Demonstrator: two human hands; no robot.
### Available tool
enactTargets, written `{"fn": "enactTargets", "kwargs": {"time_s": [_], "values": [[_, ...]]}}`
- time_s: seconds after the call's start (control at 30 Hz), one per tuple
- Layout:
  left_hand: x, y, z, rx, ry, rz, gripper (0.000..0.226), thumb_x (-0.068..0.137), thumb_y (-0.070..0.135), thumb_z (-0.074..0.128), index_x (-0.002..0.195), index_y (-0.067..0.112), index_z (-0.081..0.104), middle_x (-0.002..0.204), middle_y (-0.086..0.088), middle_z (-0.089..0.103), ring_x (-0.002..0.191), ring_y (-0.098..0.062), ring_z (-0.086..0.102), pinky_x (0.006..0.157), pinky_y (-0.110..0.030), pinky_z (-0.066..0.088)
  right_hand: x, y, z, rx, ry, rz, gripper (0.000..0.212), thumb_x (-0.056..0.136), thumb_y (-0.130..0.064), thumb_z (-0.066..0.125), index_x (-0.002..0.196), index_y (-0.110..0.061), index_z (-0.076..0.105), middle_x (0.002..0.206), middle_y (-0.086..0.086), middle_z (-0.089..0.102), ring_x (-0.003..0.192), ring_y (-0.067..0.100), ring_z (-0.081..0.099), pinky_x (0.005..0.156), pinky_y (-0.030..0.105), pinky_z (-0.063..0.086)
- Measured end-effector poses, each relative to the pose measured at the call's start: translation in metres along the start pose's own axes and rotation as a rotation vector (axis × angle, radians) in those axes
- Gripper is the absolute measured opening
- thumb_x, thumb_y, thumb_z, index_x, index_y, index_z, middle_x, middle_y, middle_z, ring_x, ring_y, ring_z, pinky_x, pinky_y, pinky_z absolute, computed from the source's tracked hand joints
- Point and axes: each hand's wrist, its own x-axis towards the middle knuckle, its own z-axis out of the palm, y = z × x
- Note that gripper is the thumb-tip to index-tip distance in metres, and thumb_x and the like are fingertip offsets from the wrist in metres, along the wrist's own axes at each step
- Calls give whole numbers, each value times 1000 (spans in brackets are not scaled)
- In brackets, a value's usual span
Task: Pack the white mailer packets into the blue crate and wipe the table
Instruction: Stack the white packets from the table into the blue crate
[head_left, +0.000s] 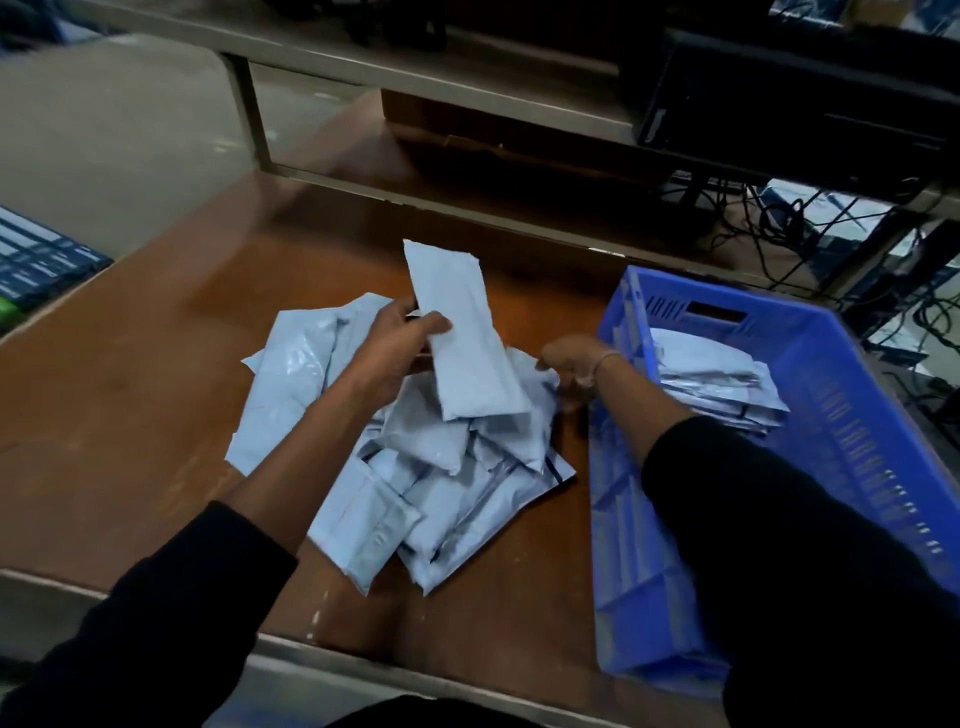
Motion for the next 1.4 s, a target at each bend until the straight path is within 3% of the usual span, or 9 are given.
{"fn": "enactTargets", "kwargs": {"time_s": [0.17,0.27,0.4,0.5,0.63,0.9,1.1,1.2,1.4], "values": [[-5,-8,-20,95,-15,-59,34,98,24,56,132,21,58,121,-2,68,107,-25,66,83,-39,55,-5,10,31,-132,-11,31,16,97,-18,58,104,-5,52,85,17,57,68,32,56,81,49,58],[-8,-11,-25,131,-17,-59,35,97,24,56,132,19,60,122,-4,69,108,-27,67,90,-43,57,-7,6,24,-347,34,-75,31,102,-35,50,107,-8,65,121,14,66,90,24,64,67,25,50],[-7,-13,-22,180,-13,-81,38,100,28,54,137,21,56,129,-2,65,109,-25,64,99,-46,54,-12,-4,13,-542,118,-135,53,106,-44,35,124,-3,65,133,13,62,120,29,57,94,33,44],[-5,-13,-16,220,-22,-62,40,102,32,51,141,23,52,132,3,60,105,-18,61,91,-37,51,-8,-5,-1,-374,211,-163,35,100,-20,55,128,0,59,135,19,58,123,34,56,83,30,49],[-6,-17,-9,211,-22,-49,38,106,32,49,143,23,48,129,6,57,98,-8,57,84,-32,46,-16,-8,-31,-76,515,-291,35,83,-5,64,116,-11,56,116,16,61,101,33,62,71,31,49],[-14,-11,19,-85,-33,-87,35,108,33,45,137,15,56,128,-8,69,104,-24,70,77,-35,57,-60,-15,-65,547,116,-409,29,87,2,68,104,-17,56,92,7,65,75,19,65,58,30,55],[-26,4,49,-254,-242,-134,66,98,68,35,135,21,62,126,-4,73,117,-24,70,93,-37,58,-54,2,-45,504,211,-419,41,78,-2,81,98,-15,47,101,15,68,87,27,68,62,37,57],[-29,3,61,-154,-321,-34,60,93,55,57,139,17,55,129,-4,71,123,-26,66,98,-40,57,-56,13,-45,527,228,-436,51,76,-1,82,102,-11,40,96,19,63,73,23,63,46,25,51],[-32,7,77,172,-367,133,71,80,11,85,139,23,48,123,10,66,98,4,70,75,-16,57,-54,42,-59,476,303,-427,56,72,-11,88,92,-21,37,94,17,57,81,32,69,63,45,63]]}}
